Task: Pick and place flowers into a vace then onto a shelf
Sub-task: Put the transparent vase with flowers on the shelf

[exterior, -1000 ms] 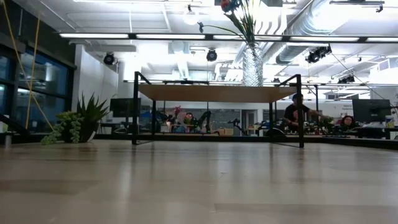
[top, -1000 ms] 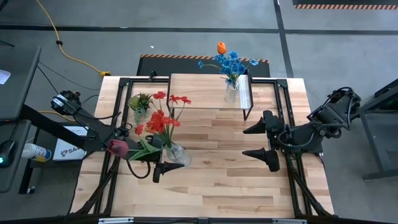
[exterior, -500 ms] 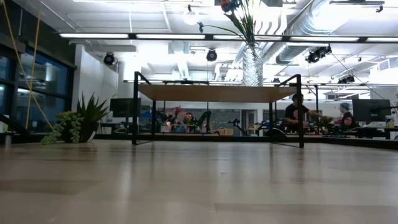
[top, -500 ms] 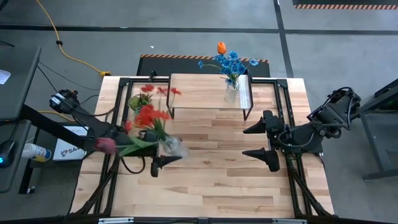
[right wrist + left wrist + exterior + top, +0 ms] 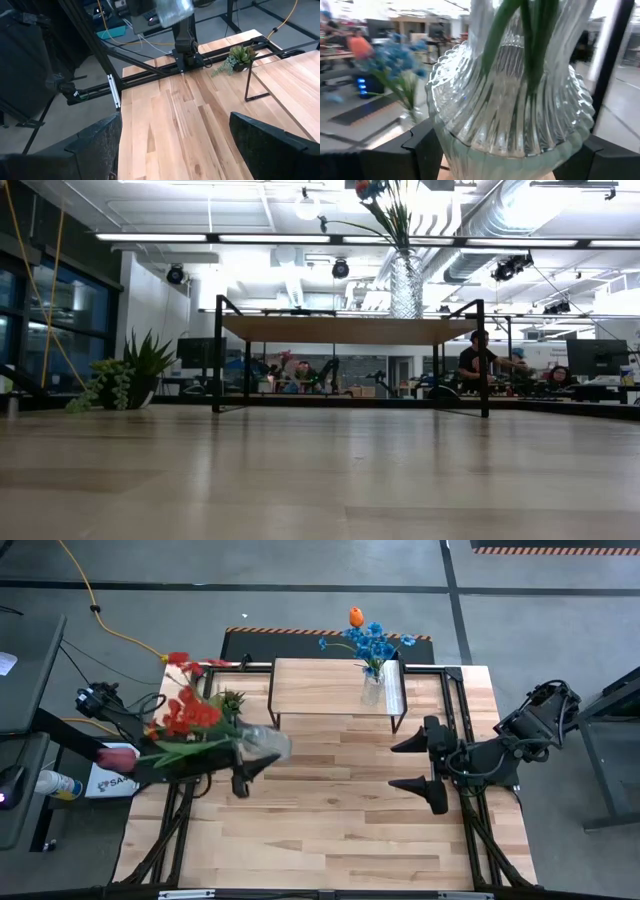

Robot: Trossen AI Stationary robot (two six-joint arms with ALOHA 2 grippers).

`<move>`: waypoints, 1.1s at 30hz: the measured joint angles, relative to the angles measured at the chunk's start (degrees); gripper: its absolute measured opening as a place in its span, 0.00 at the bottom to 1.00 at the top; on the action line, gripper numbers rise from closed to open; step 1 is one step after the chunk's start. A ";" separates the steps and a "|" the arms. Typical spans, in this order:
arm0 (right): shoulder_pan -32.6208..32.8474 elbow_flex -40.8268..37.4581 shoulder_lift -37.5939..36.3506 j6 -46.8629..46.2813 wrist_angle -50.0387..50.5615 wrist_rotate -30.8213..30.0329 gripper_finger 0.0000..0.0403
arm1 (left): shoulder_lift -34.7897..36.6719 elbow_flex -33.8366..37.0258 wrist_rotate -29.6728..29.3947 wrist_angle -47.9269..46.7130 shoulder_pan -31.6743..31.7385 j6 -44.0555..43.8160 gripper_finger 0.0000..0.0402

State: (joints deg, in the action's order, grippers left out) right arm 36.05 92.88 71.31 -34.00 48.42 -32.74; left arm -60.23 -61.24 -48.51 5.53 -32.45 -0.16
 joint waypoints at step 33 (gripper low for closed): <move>0.00 0.00 0.00 1.59 -0.03 -4.37 0.89 | -3.28 -12.99 6.11 -22.66 29.96 -11.31 0.78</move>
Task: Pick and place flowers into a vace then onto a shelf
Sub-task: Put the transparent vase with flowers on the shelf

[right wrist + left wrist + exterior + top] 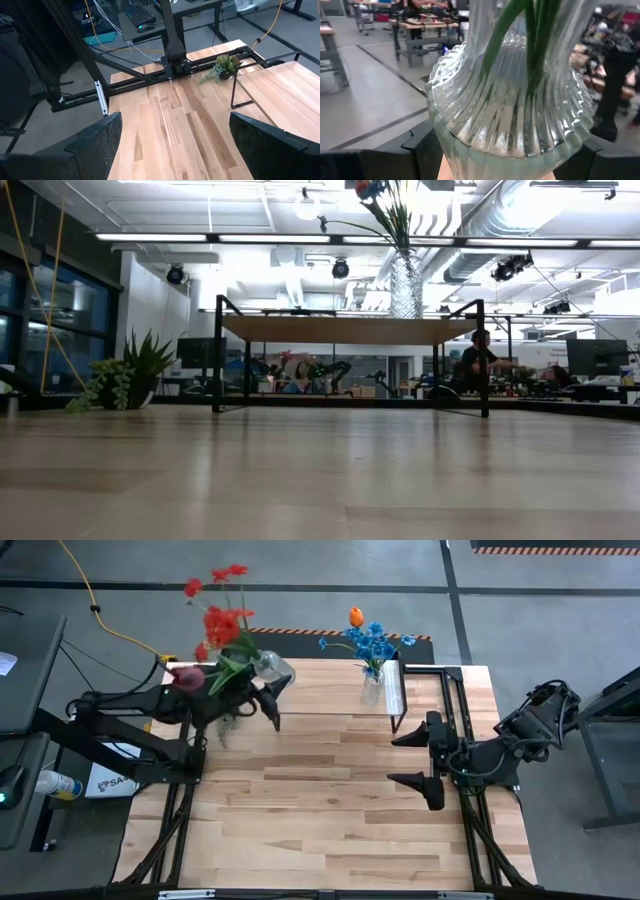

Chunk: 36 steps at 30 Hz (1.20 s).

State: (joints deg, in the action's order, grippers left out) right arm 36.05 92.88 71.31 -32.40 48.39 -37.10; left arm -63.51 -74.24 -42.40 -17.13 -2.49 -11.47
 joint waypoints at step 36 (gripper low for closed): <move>-0.01 0.00 0.00 1.86 0.05 0.15 0.89 | -12.63 0.02 7.89 0.22 17.89 -5.58 0.78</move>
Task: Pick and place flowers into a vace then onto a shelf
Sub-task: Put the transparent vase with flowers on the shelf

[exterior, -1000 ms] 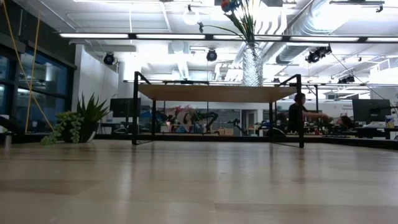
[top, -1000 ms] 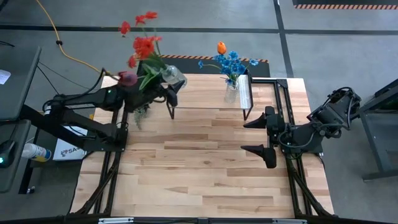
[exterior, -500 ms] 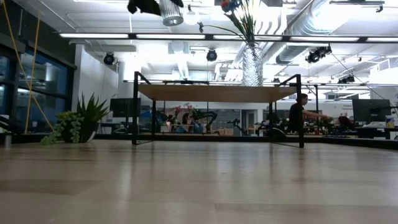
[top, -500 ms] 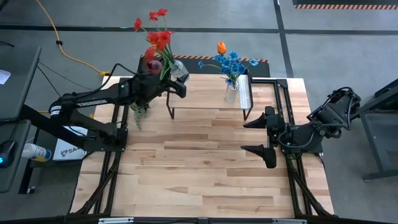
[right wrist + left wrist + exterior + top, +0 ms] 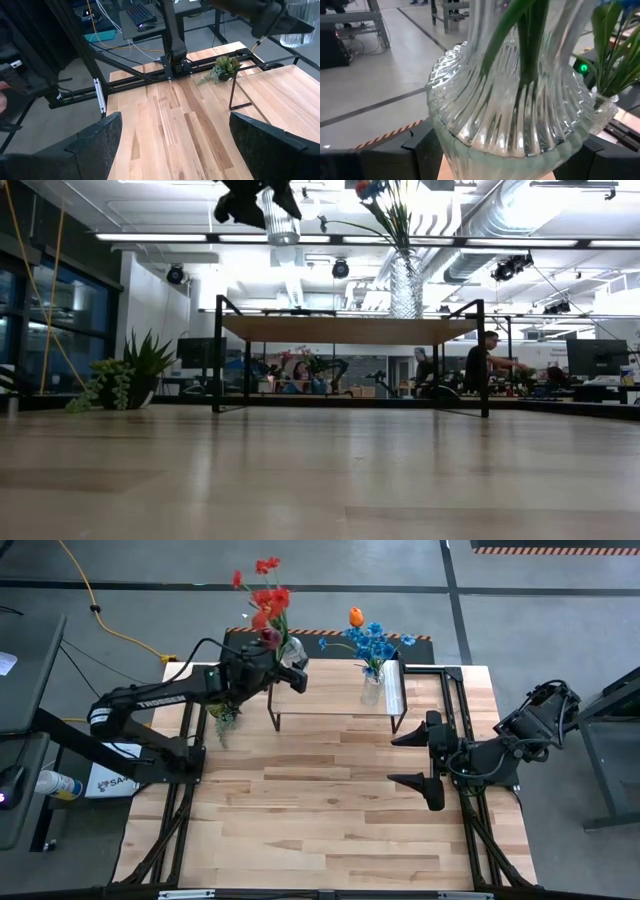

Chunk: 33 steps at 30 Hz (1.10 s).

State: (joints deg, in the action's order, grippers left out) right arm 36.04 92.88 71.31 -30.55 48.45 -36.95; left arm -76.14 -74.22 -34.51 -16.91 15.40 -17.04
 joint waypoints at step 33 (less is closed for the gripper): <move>0.01 0.00 -0.02 -0.46 0.02 0.76 0.89 | -3.19 9.19 -0.08 5.94 0.04 -2.79 0.78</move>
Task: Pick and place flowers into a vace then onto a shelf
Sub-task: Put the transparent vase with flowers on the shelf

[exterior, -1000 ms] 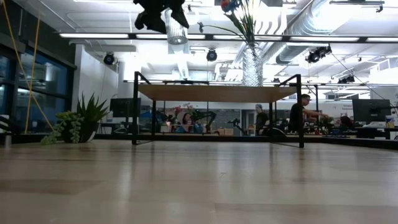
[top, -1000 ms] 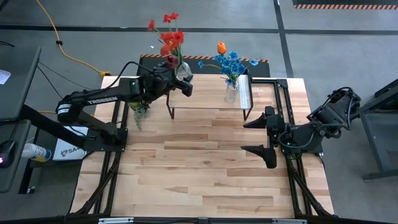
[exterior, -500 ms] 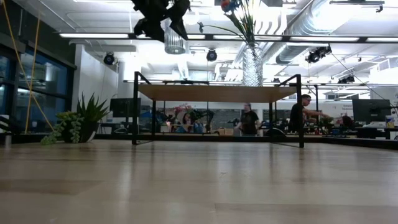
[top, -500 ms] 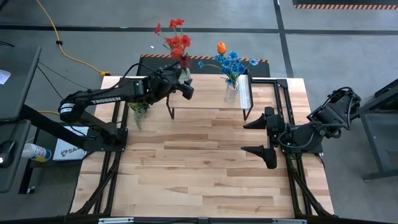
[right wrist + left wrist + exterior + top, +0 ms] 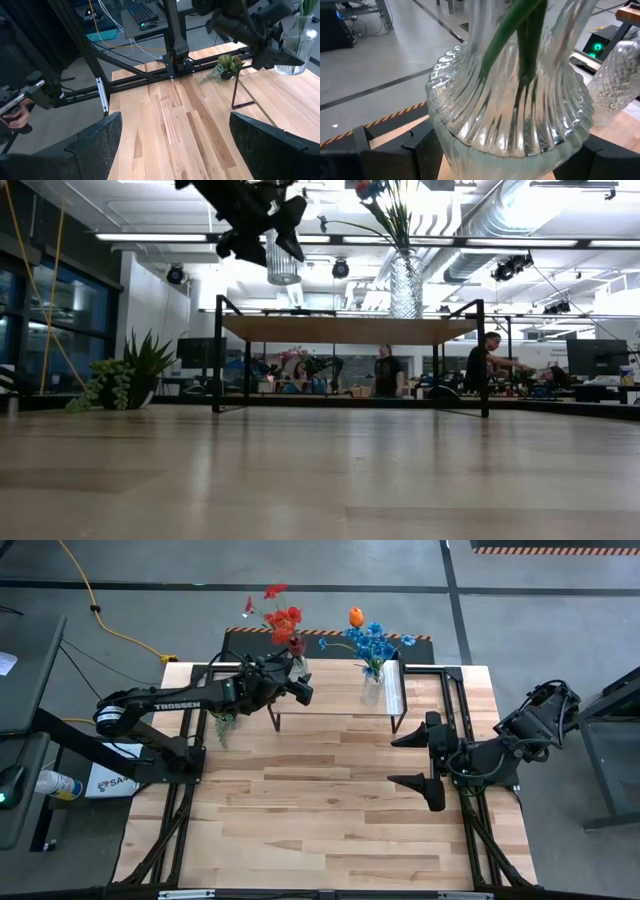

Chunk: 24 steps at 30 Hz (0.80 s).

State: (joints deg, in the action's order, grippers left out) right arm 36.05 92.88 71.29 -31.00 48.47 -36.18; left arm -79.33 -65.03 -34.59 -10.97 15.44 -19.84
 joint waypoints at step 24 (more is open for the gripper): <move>0.00 0.02 0.02 0.00 -0.02 -0.04 0.89 | 0.07 7.06 -1.64 5.58 0.00 -0.10 0.78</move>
State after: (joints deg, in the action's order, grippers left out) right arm 36.05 92.90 71.31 -31.00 48.45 -36.23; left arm -79.26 -57.96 -36.23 -5.38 15.44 -19.94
